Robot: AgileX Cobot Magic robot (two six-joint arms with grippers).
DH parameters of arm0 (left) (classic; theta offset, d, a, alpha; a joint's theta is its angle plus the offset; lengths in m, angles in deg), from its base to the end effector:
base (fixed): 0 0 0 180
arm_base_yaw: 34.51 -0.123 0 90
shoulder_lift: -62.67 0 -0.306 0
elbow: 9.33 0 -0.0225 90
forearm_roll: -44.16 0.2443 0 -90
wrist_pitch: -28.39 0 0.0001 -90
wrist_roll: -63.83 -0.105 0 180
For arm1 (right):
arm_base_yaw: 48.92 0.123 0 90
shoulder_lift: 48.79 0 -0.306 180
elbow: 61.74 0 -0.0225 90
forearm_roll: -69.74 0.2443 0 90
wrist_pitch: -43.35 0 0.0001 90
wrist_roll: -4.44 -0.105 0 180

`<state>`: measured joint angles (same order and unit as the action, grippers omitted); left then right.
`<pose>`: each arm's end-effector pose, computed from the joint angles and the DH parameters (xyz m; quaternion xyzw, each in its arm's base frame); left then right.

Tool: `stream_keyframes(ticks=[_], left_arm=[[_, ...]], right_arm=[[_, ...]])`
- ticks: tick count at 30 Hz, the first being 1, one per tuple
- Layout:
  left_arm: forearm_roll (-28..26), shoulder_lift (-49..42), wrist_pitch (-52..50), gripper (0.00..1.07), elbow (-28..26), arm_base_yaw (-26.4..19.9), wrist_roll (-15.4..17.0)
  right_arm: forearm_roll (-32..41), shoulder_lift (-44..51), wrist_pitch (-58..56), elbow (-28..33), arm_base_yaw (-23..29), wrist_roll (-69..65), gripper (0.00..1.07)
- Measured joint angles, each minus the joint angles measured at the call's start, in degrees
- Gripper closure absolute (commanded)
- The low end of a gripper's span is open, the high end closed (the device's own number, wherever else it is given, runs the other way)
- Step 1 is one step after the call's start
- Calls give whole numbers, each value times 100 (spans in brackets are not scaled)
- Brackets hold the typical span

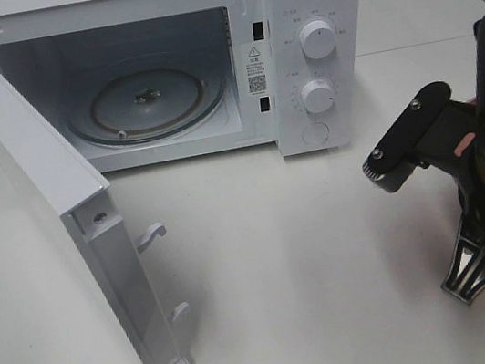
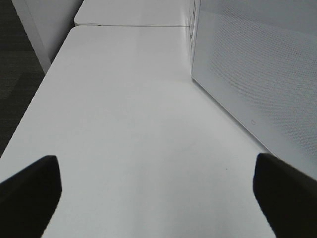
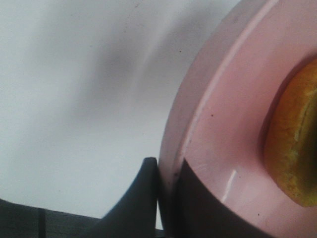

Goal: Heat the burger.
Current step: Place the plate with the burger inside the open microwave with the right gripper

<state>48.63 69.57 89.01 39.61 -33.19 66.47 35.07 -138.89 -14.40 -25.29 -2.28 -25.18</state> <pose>-0.0203 0.0076 0.2689 -0.0114 0.8494 0.0208 0.5271 0.1820 0.1192 0.2096 -0.3076 0.9185 -0.2155 0.1236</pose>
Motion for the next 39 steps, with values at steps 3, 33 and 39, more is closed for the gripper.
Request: stream_keyframes(ticks=[3,33,39], left_arm=[[0,0,0,9,0,0,0],[0,0,0,9,0,0,0],[0,0,0,9,0,0,0]], right_arm=[[0,0,-143,0,413,0,107],[-29,0,-458,0,2137,361,105],[-206,0,-441,0,2137,808,105]])
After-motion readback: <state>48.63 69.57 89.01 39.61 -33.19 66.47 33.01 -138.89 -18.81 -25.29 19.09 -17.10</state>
